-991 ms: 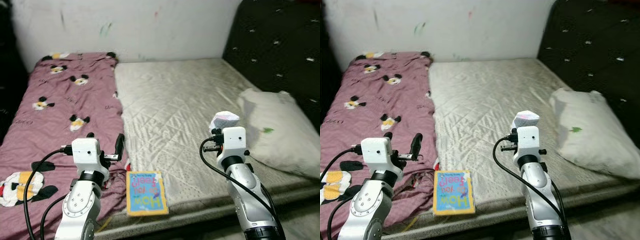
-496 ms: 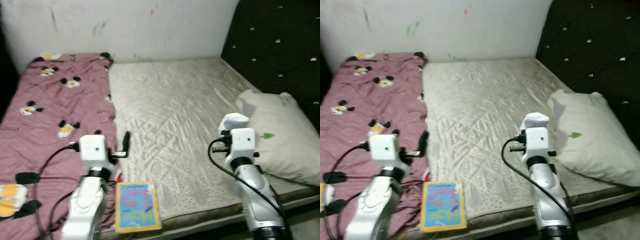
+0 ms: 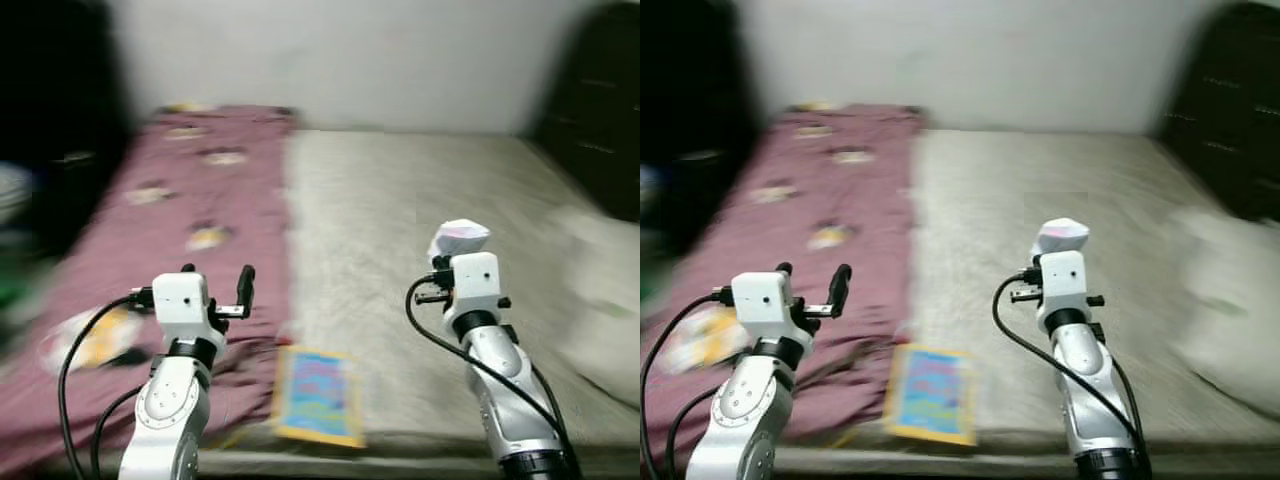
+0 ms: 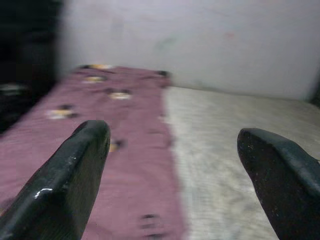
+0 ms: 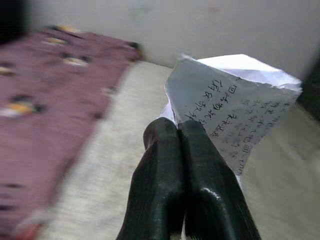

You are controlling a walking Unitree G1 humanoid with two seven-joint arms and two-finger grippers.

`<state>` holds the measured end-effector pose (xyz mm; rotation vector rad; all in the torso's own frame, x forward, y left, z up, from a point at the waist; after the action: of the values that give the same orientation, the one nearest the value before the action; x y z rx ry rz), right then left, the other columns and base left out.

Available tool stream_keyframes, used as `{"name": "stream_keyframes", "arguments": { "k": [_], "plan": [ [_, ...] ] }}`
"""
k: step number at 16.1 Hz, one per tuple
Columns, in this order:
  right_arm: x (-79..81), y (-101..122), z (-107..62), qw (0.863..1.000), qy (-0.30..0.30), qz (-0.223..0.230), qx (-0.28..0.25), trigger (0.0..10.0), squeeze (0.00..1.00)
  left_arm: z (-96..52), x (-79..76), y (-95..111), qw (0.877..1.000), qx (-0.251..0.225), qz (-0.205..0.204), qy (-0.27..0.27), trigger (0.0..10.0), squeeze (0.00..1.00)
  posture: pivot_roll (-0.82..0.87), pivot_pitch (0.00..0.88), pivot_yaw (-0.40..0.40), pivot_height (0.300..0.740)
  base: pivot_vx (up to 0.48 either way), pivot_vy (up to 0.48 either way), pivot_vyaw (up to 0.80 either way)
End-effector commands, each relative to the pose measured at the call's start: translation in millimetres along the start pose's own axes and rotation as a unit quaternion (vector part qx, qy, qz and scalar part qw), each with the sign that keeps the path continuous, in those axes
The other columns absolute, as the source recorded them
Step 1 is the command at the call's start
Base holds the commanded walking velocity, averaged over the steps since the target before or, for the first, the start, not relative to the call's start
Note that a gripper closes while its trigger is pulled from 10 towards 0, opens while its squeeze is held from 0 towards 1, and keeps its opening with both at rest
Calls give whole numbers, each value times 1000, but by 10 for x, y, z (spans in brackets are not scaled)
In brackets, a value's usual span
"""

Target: Clean up the room

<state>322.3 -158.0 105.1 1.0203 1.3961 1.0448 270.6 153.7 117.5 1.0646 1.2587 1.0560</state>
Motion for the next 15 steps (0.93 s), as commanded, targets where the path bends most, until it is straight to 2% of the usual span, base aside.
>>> {"name": "stream_keyframes", "arguments": {
  "k": [1, 15],
  "plan": [
    [18, 34, 9, 1000, 2, 3, -6, 10000, 0, 15, 19, 21, 1000, -2, 4, 3, 10000, 0, 51, 0, -28, 740, 0, 461, 0],
    [65, 43, 15, 1000, 17, -10, -12, 10000, 0, 28, 51, 39, 1000, -6, 2, 13, 10000, 0, 56, 0, -30, 740, 0, 459, 0]
  ]
}}
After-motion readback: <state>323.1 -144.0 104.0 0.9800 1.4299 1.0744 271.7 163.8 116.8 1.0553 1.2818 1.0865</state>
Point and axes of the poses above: a point about 5 cm out from each wrist's last joint towards the gripper, its own z axis pointing out of the wrist towards the gripper, its own y axis along the axis of the wrist's last joint, x = y × z, the point moved 2 cm from there along z, pointing out of the wrist towards the gripper, and after that the axes turned 6 degrees about -z, right-handed, at the moved point
